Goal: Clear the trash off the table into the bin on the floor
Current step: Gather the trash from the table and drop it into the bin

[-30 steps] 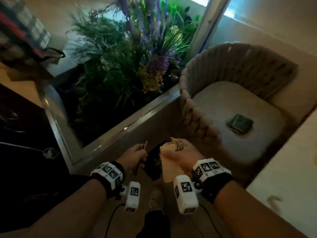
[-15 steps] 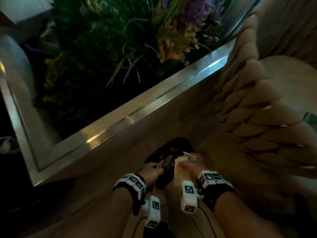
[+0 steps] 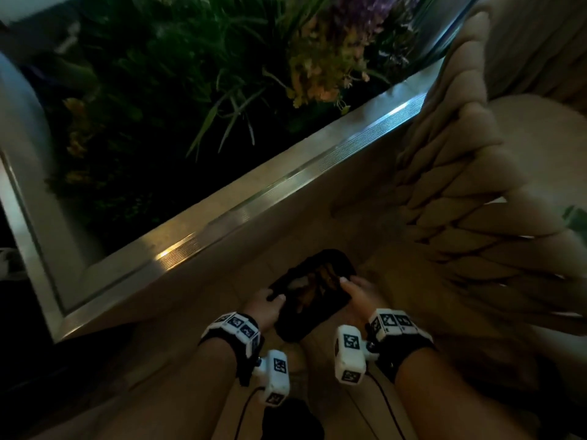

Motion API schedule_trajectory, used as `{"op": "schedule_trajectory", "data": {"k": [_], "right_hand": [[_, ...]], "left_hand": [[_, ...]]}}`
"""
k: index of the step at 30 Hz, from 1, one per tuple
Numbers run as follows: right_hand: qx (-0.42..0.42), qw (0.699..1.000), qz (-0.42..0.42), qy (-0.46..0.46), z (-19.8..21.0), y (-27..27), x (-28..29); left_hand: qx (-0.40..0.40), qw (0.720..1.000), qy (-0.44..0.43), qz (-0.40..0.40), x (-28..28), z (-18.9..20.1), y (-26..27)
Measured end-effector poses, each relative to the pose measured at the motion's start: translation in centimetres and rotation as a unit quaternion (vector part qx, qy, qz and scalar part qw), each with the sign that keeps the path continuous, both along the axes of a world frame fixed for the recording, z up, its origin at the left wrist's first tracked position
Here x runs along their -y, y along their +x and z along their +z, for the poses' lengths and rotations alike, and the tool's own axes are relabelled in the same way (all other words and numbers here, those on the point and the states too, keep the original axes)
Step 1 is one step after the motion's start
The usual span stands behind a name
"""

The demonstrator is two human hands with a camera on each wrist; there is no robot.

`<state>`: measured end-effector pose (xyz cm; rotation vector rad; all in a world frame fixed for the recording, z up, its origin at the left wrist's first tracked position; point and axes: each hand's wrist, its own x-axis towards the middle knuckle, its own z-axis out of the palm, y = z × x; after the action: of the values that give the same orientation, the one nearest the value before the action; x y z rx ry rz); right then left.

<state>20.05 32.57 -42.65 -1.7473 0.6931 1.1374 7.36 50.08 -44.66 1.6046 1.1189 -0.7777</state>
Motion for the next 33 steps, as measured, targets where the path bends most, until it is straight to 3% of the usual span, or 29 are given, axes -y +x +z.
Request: {"op": "schedule_trajectory", "data": {"k": [3,11,15,19,26,29,33], "right_hand": [[0.007,0.998,0.059,-0.005,5.5,-1.4,0.3],[0.066,0.991,0.090,0.068,24.2,-3.5,5.2],[0.123,0.985,0.070,0.102,32.1,-4.3,11.5],[0.148,0.979,-0.008,0.137,38.6,-5.8,20.8],[0.192,0.958,-0.173,0.126,42.8,-10.2,38.3],[0.207,0.963,-0.156,0.072,43.1,-13.1,45.5],[0.219,0.972,-0.057,-0.065,42.3,-17.0,54.3]], "left_hand": [[0.014,1.000,0.007,-0.019,-0.7,5.0,-1.1],[0.081,0.991,0.069,-0.079,-0.3,21.9,-3.3],[0.177,0.963,0.125,-0.158,4.6,31.2,-2.0],[0.222,0.947,0.064,-0.222,13.0,39.4,0.5],[0.248,0.901,0.008,-0.356,30.2,46.0,3.7],[0.263,0.883,0.005,-0.388,37.0,46.6,3.8],[0.298,0.817,0.077,-0.488,44.4,45.6,3.0]]}}
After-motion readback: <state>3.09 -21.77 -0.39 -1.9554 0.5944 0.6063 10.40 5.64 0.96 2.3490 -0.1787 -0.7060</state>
